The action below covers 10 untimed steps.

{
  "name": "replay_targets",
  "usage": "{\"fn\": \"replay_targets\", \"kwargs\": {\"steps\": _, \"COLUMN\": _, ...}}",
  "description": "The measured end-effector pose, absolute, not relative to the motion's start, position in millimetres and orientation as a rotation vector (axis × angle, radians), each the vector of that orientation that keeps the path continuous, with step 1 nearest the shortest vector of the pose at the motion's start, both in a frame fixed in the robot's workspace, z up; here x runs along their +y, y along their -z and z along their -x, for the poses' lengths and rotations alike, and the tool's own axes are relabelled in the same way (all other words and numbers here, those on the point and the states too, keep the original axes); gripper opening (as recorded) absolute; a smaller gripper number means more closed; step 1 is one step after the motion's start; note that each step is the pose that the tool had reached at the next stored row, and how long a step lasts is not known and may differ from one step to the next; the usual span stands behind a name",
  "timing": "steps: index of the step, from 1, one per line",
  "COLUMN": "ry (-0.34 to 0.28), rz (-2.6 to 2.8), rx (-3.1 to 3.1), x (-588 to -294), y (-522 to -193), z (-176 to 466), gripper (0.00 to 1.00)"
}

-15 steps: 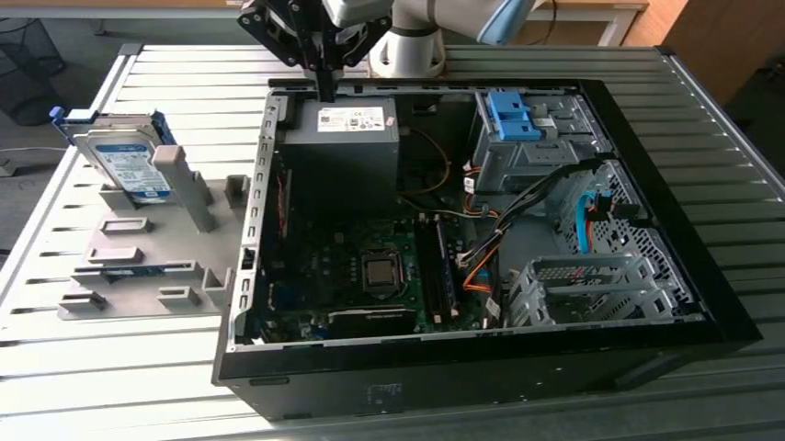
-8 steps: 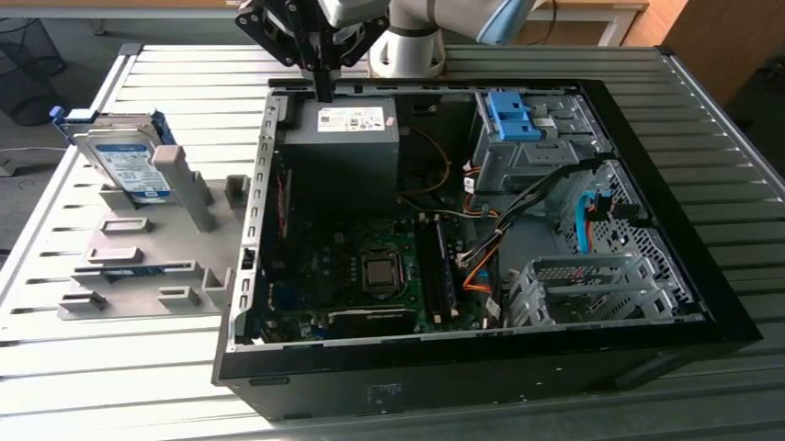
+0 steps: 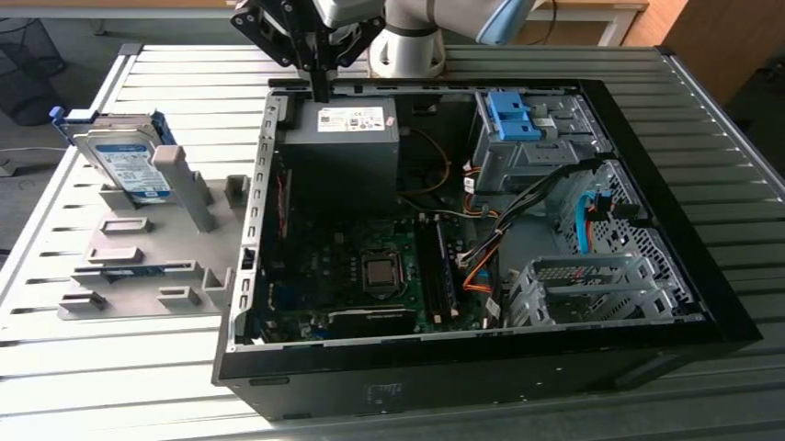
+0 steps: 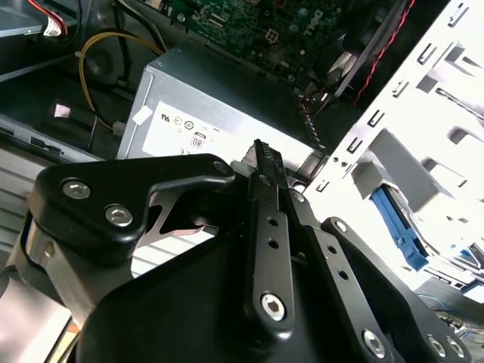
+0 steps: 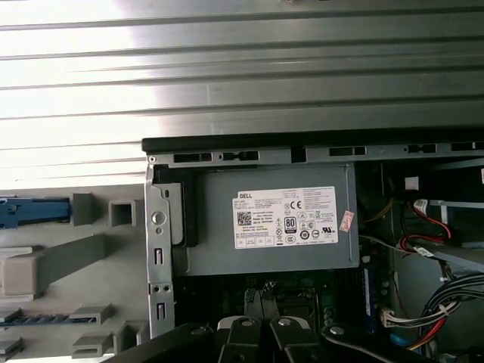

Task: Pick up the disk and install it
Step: 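Reach for the disk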

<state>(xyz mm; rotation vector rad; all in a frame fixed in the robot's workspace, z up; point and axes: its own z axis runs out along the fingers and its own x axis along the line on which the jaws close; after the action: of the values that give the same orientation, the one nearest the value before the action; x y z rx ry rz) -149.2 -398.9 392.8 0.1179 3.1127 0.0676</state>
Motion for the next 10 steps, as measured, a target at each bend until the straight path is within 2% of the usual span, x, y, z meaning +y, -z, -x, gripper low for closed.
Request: {"fn": "replay_targets", "kwargs": {"steps": 10, "ry": -0.068, "rz": -0.118, "rx": 3.113, "x": -398.9, "y": -392.6, "z": 152.2, "gripper": 0.11}}
